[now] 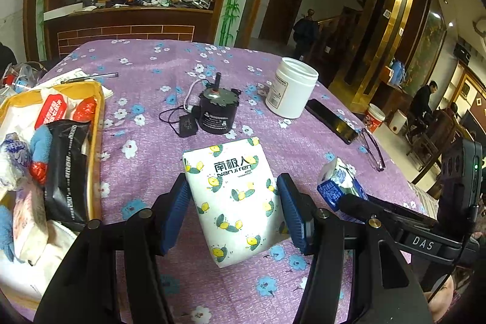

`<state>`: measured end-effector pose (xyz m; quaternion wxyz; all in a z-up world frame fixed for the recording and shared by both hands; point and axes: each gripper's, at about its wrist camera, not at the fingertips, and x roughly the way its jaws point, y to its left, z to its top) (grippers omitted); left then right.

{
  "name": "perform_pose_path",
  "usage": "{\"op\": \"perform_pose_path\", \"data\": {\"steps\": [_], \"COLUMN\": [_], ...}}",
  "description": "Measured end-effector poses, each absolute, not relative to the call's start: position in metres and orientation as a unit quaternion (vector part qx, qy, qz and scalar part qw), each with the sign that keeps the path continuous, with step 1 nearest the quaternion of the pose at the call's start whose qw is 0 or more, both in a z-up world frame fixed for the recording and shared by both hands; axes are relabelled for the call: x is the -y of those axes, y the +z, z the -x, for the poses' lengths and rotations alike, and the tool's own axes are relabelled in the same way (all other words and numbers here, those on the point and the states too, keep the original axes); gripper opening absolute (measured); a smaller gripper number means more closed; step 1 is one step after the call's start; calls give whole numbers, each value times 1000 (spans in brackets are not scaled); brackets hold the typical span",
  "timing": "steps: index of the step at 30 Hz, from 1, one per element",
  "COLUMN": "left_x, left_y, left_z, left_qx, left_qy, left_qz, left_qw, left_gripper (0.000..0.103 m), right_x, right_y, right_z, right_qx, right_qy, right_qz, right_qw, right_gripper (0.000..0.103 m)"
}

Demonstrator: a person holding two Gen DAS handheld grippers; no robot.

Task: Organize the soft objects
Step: 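Lift the lemon-print pack and Vinda pack off the table with both tools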

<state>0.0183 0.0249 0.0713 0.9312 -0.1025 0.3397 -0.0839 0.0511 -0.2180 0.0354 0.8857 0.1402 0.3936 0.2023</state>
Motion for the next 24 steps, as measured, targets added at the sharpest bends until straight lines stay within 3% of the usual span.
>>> {"op": "perform_pose_path", "data": {"steps": [24], "left_x": [-85], "left_y": [79], "left_z": [-7], "left_qx": [-313], "left_qy": [-54], "left_qz": [150], "left_qw": [936], "left_gripper": [57], "right_x": [163], "right_y": [49], "right_z": [-37], "right_qx": [-393], "right_qy": [245], "right_qz": [-96], "right_qw": [881], "right_gripper": [63]}}
